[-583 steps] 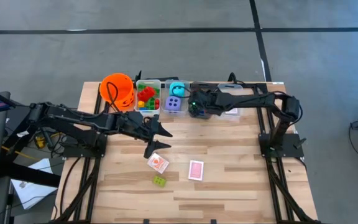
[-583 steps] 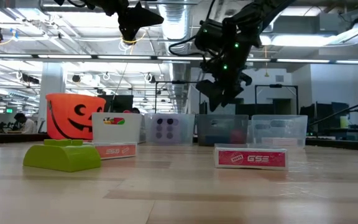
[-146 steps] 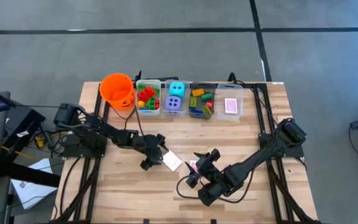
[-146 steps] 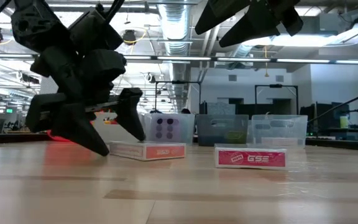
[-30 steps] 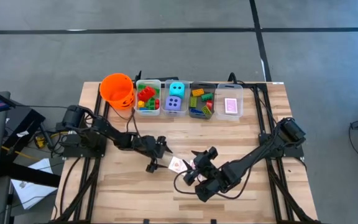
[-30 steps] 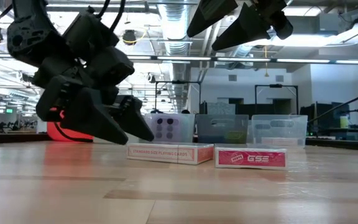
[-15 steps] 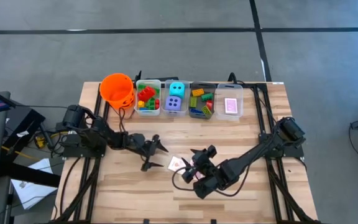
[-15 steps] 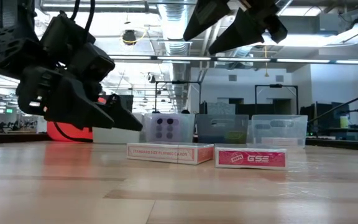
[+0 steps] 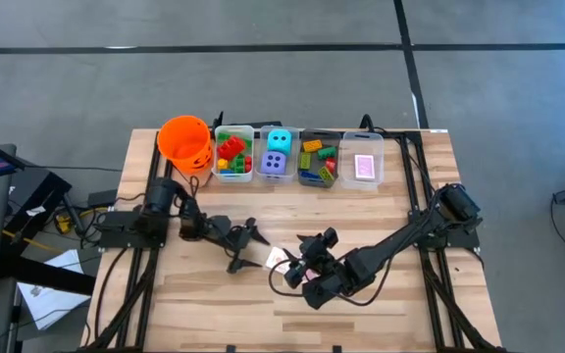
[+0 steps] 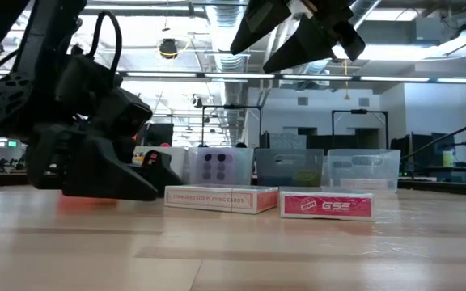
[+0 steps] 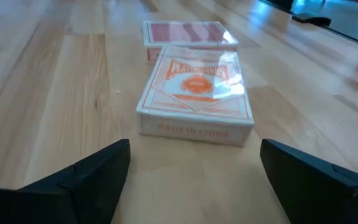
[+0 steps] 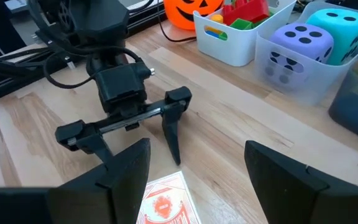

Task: Pick & Place Toys
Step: Put the white deck of cards into the right transparent bin

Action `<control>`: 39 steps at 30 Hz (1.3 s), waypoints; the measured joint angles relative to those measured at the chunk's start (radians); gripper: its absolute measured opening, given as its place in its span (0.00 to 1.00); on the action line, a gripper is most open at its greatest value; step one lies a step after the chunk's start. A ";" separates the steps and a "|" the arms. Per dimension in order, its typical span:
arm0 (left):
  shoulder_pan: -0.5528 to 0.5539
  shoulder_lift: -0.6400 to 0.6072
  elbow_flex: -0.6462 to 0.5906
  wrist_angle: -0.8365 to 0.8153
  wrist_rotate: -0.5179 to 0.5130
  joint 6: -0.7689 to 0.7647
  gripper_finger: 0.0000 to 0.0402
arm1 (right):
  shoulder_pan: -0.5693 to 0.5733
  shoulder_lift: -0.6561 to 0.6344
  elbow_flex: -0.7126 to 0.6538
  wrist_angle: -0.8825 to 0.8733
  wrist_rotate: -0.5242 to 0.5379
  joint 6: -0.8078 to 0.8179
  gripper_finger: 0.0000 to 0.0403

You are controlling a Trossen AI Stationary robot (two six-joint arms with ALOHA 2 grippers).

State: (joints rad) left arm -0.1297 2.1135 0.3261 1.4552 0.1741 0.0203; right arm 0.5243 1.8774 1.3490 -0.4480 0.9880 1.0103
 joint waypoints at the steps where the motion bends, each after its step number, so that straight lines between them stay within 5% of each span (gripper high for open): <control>1: 0.000 0.011 0.007 0.013 0.000 0.001 0.88 | -0.002 0.000 0.000 0.000 0.000 0.000 0.63; 26: -0.001 0.021 0.130 -0.102 0.000 0.003 0.87 | -0.009 0.000 0.000 -0.008 -0.001 -0.003 0.63; 39: -0.001 0.018 0.155 -0.163 -0.013 0.000 0.75 | -0.010 0.000 0.000 -0.007 0.004 -0.028 0.63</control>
State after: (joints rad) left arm -0.1307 2.1319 0.4812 1.2923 0.1612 0.0198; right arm 0.5144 1.8774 1.3487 -0.4553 0.9919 0.9820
